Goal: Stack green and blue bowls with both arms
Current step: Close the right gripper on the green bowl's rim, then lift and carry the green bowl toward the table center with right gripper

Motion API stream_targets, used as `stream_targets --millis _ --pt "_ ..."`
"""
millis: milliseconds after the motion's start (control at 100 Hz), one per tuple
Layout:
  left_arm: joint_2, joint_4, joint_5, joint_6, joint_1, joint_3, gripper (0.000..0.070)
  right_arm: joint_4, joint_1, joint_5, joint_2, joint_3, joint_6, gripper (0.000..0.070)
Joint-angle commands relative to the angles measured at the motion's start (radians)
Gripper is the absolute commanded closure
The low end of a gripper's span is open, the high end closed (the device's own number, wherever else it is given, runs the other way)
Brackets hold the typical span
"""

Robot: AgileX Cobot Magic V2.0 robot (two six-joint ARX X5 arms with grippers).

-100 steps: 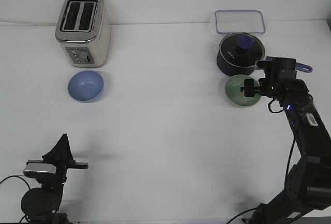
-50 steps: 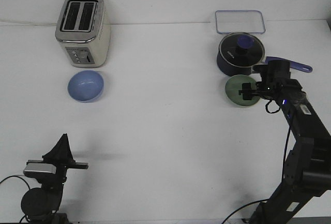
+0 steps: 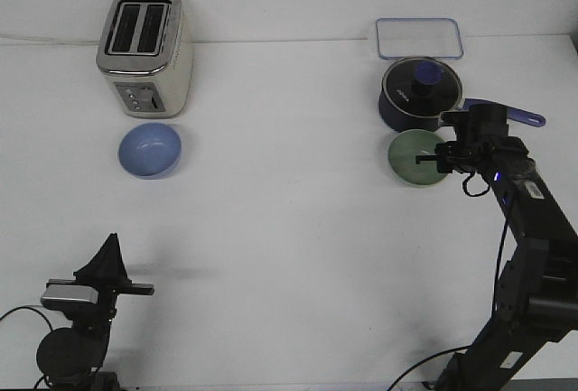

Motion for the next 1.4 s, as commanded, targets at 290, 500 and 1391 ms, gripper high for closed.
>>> stream_targets --millis 290,500,1391 --pt "-0.001 0.012 0.0 -0.001 0.0 -0.019 0.0688 -0.106 0.006 -0.084 -0.097 0.051 0.031 0.0694" --pt "-0.001 0.012 0.0 -0.001 0.0 -0.019 0.0688 -0.174 0.068 -0.179 -0.234 0.055 0.083 0.0694" --pt "-0.001 0.012 0.0 -0.001 0.0 -0.019 0.0688 -0.129 0.723 -0.113 -0.133 0.045 0.258 0.0694"
